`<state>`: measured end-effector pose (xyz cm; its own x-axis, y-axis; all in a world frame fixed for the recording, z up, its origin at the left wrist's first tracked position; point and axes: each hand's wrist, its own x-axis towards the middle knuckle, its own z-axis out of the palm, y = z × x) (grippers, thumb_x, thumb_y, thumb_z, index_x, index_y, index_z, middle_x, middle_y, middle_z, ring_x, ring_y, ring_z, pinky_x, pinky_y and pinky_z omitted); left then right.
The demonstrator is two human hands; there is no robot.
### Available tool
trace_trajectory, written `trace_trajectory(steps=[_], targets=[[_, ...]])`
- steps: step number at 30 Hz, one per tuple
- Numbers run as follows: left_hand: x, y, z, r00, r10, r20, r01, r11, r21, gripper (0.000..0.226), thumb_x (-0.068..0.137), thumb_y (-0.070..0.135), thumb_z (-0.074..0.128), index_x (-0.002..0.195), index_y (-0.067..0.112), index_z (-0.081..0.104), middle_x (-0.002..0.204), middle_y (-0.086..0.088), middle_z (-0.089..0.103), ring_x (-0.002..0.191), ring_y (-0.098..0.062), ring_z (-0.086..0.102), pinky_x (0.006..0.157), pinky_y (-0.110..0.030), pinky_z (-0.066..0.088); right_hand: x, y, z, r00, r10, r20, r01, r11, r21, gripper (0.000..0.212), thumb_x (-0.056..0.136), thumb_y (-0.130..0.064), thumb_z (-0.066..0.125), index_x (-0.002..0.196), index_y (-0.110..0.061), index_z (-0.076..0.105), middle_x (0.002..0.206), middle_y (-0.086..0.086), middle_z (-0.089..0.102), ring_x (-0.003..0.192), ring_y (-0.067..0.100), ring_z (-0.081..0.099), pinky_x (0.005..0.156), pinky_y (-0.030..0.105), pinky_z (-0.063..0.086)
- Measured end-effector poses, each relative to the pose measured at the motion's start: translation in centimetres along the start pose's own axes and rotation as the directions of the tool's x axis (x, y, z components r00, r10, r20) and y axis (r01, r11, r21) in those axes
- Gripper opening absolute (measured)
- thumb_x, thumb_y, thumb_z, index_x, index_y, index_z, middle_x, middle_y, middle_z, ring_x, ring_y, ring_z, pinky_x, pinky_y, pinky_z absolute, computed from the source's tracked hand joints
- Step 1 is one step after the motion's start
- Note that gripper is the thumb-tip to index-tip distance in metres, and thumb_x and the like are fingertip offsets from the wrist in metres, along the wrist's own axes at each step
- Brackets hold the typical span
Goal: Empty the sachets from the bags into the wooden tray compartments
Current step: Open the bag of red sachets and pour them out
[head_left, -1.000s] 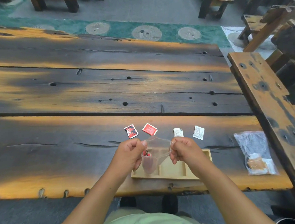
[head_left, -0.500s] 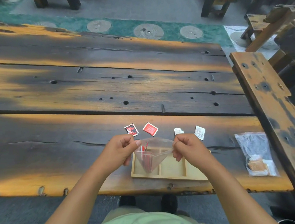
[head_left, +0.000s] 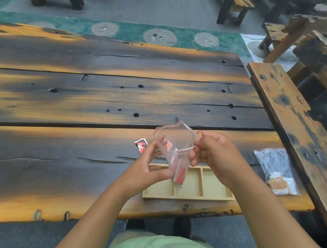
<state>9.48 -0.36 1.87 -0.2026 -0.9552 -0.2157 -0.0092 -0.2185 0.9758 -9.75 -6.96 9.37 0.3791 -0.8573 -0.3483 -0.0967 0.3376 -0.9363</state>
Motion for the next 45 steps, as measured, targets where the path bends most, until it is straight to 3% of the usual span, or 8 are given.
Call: trace_trajectory(steps=[4,16,20,24,28,34,40,45], targets=[[0.8,1.9,0.2,0.995,0.088,0.038,-0.086,0.995,-0.045,0.119,0.053,0.065,0.085,0.15,0.043,0.02,0.151,0.018,0.041,0.14,0.004,0.036,0.105,-0.017,0.041,-1.3,-1.6,0.7,0.996,-0.017,0.091,0.006,0.993,0.122,0.014,0.075,-0.011,0.048,0.062,-0.01,0.054,0.058,0.013,0.06,0.047,0.024,0.054,0.053,0.028,0.05],[3.1,4.2,1.4,0.979,0.197,-0.05,-0.193,0.821,-0.537,0.089,0.063,0.049,0.087,0.131,0.006,0.048,0.09,0.0,0.068,0.078,-0.014,0.066,0.073,-0.032,0.055,-1.4,-4.6,3.3,0.984,-0.094,0.154,0.012,0.885,0.466,0.025,0.092,-0.011,0.048,0.067,-0.009,0.051,0.059,0.009,0.06,0.049,0.018,0.056,0.053,0.026,0.052],[3.3,2.9,2.8,0.994,0.106,-0.038,-0.101,0.68,-0.726,0.079,0.07,0.044,0.083,0.129,0.0,0.054,0.108,-0.018,0.061,0.096,-0.031,0.062,0.084,-0.048,0.054,-1.3,-4.0,2.8,0.993,-0.114,0.013,0.105,0.947,0.304,0.027,0.1,-0.011,0.044,0.075,-0.008,0.054,0.065,0.01,0.062,0.055,0.02,0.058,0.057,0.027,0.054],[3.0,0.5,2.9,0.999,-0.03,-0.045,-0.016,0.628,-0.778,0.078,0.067,0.044,0.085,0.13,0.006,0.057,0.117,-0.019,0.067,0.102,-0.03,0.068,0.082,-0.048,0.057,-0.6,-0.5,0.6,0.941,-0.241,-0.237,0.187,0.956,-0.227,0.02,0.092,-0.028,0.06,0.083,-0.011,0.061,0.082,0.005,0.072,0.076,0.021,0.068,0.075,0.037,0.056],[2.6,-1.6,2.9,0.986,-0.165,-0.021,0.074,0.546,-0.834,0.084,0.062,0.047,0.089,0.132,0.01,0.06,0.122,-0.019,0.066,0.103,-0.035,0.066,0.09,-0.056,0.051,-0.6,5.7,-0.8,0.991,0.046,-0.127,-0.086,0.941,-0.329,0.031,0.088,-0.045,0.068,0.113,-0.028,0.062,0.117,-0.008,0.068,0.108,0.005,0.063,0.1,0.033,0.05],[2.5,-4.3,2.7,0.945,-0.324,-0.05,0.147,0.555,-0.819,0.102,0.049,0.054,0.093,0.135,0.012,0.059,0.114,-0.015,0.069,0.095,-0.031,0.069,0.083,-0.047,0.056,-2.5,11.2,0.8,0.93,0.326,0.171,-0.326,0.945,-0.03,0.035,0.088,-0.028,0.07,0.12,-0.012,0.066,0.11,0.011,0.075,0.101,0.024,0.072,0.085,0.038,0.059],[2.6,-6.2,2.7,0.902,-0.427,0.058,0.239,0.383,-0.892,0.046,0.08,0.055,0.069,0.095,0.012,0.074,0.084,-0.012,0.071,0.073,-0.028,0.068,0.077,-0.041,0.054,-4.1,12.6,2.0,0.847,0.451,0.283,-0.499,0.857,0.129,0.032,0.092,-0.029,0.069,0.118,-0.01,0.065,0.105,0.02,0.073,0.078,0.024,0.073,0.061,0.024,0.057],[2.5,-8.6,2.8,0.9,-0.387,0.201,0.339,0.331,-0.88,0.073,0.084,0.07,0.052,0.122,0.01,0.066,0.114,-0.025,0.065,0.091,-0.039,0.067,0.088,-0.049,0.051,-4.7,13.8,2.7,0.83,0.505,0.238,-0.549,0.817,0.179,0.031,0.089,-0.033,0.07,0.109,-0.009,0.067,0.096,0.022,0.07,0.063,0.021,0.069,0.053,0.023,0.053]])
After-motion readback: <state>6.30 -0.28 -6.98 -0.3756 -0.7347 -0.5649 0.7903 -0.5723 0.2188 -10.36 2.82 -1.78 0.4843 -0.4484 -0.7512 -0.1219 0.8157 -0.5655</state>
